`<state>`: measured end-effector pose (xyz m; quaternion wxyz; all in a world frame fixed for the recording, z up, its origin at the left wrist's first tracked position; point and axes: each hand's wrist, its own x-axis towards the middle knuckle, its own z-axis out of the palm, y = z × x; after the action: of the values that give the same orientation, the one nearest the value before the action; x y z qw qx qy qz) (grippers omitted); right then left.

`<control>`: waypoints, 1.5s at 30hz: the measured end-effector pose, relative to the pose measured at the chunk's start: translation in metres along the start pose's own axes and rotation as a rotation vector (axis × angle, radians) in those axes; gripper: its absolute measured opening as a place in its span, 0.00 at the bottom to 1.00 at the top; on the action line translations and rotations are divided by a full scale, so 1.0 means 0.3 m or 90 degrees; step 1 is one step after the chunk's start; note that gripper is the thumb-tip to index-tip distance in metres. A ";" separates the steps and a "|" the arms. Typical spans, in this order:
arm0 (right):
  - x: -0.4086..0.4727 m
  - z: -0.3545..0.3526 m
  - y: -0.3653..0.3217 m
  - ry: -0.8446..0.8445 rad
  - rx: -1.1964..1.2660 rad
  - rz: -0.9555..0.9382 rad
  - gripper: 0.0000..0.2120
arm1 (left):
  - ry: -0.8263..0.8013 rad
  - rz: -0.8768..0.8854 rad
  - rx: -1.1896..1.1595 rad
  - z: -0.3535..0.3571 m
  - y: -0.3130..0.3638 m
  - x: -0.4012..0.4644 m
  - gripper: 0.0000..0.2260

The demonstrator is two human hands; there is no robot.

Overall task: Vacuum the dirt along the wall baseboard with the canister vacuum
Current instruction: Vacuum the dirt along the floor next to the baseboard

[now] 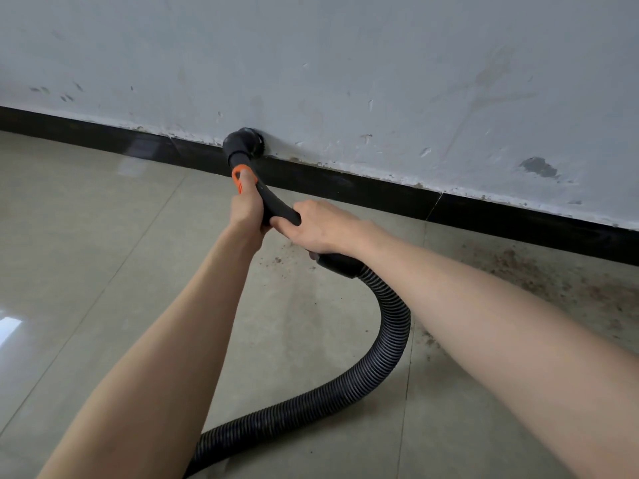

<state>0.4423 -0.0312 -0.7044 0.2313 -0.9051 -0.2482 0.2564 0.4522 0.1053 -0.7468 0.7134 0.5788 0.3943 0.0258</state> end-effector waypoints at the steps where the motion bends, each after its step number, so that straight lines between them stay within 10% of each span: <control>1: -0.008 0.002 0.009 -0.003 0.005 0.005 0.20 | 0.002 -0.003 0.002 0.009 -0.009 -0.006 0.28; 20: -0.317 0.067 0.204 0.093 0.058 0.109 0.19 | -0.041 -0.016 0.112 0.230 -0.184 -0.250 0.29; 37: -0.600 0.194 0.339 0.240 0.211 0.301 0.20 | -0.290 0.042 0.326 0.416 -0.298 -0.483 0.21; 45: -0.430 0.225 0.193 0.127 0.142 0.173 0.21 | -0.163 -0.002 0.237 0.153 -0.235 -0.353 0.21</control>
<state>0.3263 -0.1294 -0.7425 0.3165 -0.9200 -0.0697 0.2204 0.3770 -0.0072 -0.7491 0.6383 0.6987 0.2990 -0.1222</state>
